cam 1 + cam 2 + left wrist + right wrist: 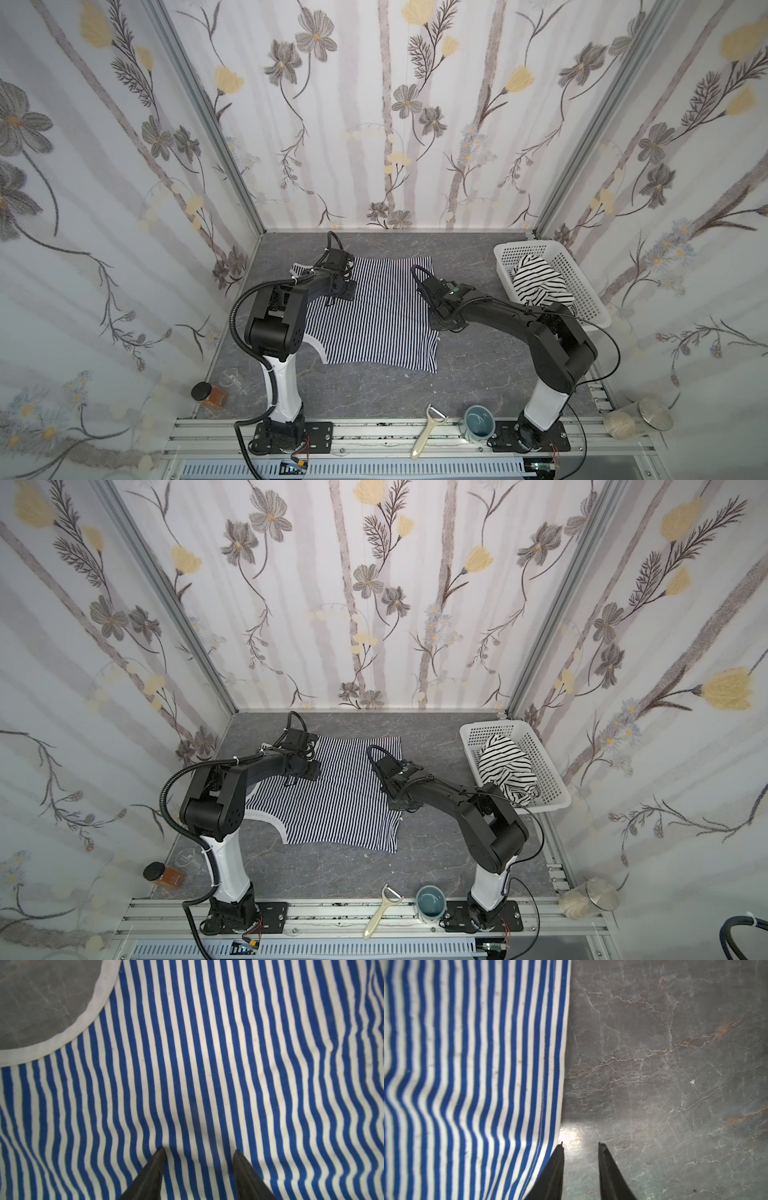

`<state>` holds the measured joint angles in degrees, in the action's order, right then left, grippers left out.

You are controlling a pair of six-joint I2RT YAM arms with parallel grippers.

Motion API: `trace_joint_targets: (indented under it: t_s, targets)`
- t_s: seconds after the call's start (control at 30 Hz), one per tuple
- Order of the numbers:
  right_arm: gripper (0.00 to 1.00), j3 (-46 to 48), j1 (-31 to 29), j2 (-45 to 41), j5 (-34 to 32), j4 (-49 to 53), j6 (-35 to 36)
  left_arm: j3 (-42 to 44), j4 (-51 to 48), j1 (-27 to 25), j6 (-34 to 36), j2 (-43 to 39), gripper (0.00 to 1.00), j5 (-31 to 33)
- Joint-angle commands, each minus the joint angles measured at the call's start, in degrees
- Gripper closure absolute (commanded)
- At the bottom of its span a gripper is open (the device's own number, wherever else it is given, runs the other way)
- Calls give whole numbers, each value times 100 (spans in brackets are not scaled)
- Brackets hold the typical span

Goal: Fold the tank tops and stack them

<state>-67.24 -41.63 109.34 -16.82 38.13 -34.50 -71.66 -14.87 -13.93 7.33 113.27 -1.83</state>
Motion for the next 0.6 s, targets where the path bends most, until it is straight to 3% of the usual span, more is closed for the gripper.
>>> trace_joint_targets:
  t_s: [0.0,0.13,0.23,0.57]
  targets:
    - [70,113,-277,-255,654,-331,-130,-106,-58,-4,124,47,46,132]
    - [71,254,-930,-310,1202,-500,-278,-207,-66,-4,216,140,46,208]
    - [70,229,-1267,-260,967,-202,-482,-215,-77,-4,199,136,46,186]
    - [69,922,-1357,-686,872,-260,-891,-201,-86,-11,148,105,46,161]
